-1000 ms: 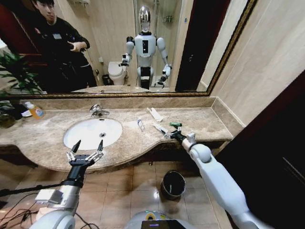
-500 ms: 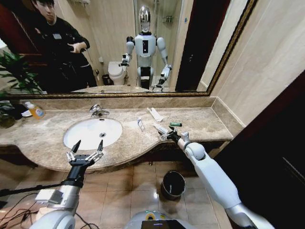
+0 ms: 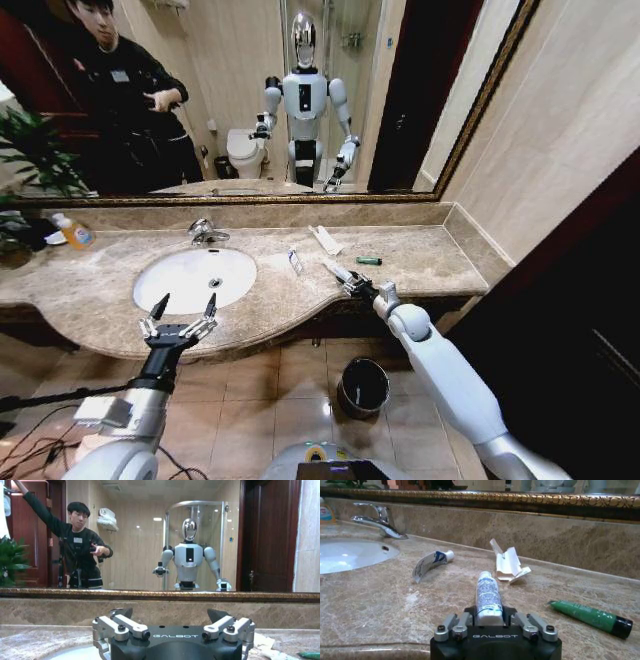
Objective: Pick up the trash from the sink and place it in the trash bin.
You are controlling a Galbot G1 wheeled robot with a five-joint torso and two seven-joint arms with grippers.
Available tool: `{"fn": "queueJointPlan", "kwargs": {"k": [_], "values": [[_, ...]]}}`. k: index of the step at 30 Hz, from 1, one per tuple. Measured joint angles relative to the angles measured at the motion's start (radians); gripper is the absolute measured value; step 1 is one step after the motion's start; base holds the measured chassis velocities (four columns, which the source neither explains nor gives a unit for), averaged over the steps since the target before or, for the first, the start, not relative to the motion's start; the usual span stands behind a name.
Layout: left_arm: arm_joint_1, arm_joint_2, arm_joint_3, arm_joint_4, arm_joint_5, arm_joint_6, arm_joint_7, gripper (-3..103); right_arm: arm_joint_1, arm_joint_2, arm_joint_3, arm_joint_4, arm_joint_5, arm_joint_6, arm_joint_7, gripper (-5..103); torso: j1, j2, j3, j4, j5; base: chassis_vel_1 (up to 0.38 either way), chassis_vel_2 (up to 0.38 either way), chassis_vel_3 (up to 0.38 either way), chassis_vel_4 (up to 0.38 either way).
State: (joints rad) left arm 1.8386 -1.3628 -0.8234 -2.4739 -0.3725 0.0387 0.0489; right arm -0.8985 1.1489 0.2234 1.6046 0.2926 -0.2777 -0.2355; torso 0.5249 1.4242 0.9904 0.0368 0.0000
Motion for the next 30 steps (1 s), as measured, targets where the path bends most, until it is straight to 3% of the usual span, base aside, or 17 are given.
{"fn": "queueJointPlan", "kwargs": {"k": [6, 20, 30], "values": [[0.0, 0.0, 0.0, 0.0, 0.0, 0.0, 0.0, 100, -0.011, 0.003, 0.006, -0.001, -0.003, 0.017, 0.002, 27, 0.0, 0.0, 0.0, 0.0, 0.0, 0.0, 0.0, 0.0, 0.0], [0.0, 0.0, 0.0, 0.0, 0.0, 0.0, 0.0, 100, -0.039, 0.012, 0.031, 0.041, 0.001, 0.044, 0.034, 27, 0.0, 0.0, 0.0, 0.0, 0.0, 0.0, 0.0, 0.0, 0.0], [0.0, 0.0, 0.0, 0.0, 0.0, 0.0, 0.0, 100, -0.113, -0.012, 0.122, 0.12, 0.018, 0.055, 0.046, 27, 0.0, 0.0, 0.0, 0.0, 0.0002, 0.0, 0.0, 0.0, 0.0]]}}
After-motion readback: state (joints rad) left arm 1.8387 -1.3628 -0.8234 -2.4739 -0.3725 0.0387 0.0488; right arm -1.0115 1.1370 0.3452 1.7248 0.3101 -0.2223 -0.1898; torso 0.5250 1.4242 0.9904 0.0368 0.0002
